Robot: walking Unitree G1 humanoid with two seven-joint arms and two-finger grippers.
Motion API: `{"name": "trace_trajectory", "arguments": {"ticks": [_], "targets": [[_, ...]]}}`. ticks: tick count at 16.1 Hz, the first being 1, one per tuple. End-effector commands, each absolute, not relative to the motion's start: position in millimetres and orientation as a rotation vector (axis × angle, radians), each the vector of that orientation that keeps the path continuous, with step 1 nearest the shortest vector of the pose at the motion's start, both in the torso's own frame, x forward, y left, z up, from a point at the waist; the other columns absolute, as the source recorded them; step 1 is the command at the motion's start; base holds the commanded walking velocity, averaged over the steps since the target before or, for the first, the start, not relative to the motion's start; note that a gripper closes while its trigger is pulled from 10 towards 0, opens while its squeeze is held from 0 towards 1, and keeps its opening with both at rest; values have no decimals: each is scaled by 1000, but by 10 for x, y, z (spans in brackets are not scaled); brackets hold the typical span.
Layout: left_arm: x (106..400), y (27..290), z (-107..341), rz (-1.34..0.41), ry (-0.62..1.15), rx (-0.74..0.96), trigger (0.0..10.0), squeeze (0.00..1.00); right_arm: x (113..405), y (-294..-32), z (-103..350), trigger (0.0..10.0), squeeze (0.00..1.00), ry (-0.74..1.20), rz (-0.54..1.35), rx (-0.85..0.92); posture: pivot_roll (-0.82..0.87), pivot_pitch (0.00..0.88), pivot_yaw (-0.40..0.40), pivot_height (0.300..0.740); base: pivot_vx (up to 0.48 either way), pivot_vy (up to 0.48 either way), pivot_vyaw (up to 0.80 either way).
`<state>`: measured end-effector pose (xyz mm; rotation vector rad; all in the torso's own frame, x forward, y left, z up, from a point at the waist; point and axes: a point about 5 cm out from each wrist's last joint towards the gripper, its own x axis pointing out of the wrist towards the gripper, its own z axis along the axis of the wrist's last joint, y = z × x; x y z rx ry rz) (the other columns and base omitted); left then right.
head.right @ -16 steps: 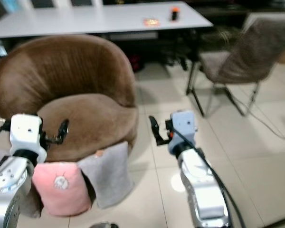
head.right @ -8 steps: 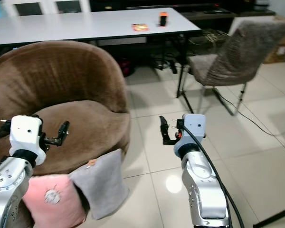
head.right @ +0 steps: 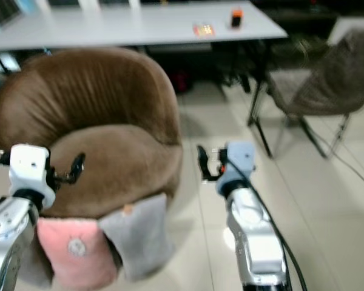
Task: Move the pillow to the sofa from floor
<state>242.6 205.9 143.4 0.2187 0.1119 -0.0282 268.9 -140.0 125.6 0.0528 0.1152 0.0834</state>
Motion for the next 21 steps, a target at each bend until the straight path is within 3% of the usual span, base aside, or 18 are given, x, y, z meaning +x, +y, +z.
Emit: {"name": "trace_trajectory", "arguments": {"ticks": [1,14,21], "targets": [[2432,2015,1455,-42,100,214,10000,0,2686,-1535,1202,10000,0,152,27,113,-133,0,62,740,319,0,0],[2412,2013,1442,-23,82,190,10000,0,2706,-1414,1252,10000,0,103,135,12,-123,0,48,740,290,0,0],[2356,2024,1446,-21,78,230,10000,0,2673,-1337,1211,10000,0,115,193,24,-110,0,42,740,0,-38,800]]}}
